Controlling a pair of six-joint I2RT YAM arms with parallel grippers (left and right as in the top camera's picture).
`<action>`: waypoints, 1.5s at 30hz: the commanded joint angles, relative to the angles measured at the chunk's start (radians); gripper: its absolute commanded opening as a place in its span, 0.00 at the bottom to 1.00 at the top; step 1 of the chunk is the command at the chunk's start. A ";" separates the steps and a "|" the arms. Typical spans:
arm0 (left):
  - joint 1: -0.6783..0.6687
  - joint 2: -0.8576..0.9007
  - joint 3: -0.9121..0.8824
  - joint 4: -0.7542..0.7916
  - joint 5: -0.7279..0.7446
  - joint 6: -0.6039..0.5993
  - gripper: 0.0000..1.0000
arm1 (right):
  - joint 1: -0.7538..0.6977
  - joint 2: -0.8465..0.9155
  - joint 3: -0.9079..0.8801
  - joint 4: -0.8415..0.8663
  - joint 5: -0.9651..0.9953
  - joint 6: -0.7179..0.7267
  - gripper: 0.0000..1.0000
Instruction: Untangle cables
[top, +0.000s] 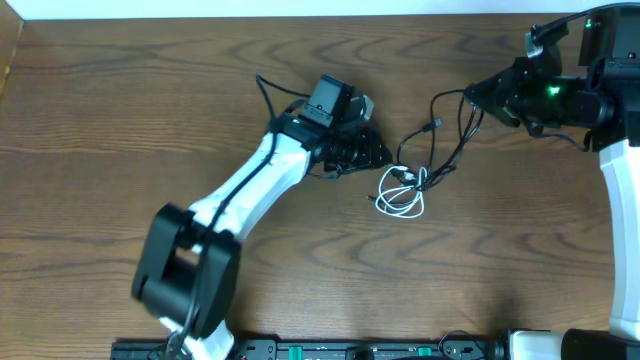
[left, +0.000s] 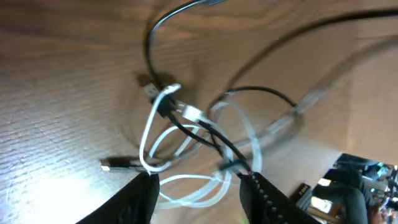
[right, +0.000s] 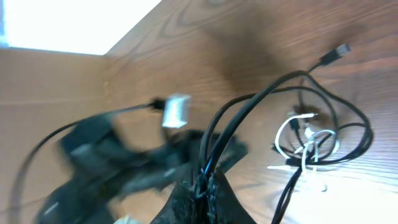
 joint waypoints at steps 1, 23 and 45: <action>0.006 -0.109 0.007 -0.060 0.018 0.140 0.53 | 0.007 -0.008 0.017 -0.002 0.098 0.016 0.01; -0.193 -0.159 0.007 0.013 -0.038 0.534 0.70 | 0.007 -0.007 0.017 -0.045 0.098 -0.057 0.01; -0.204 -0.094 0.007 0.219 -0.123 0.381 0.71 | 0.007 -0.007 0.017 -0.046 0.098 -0.075 0.01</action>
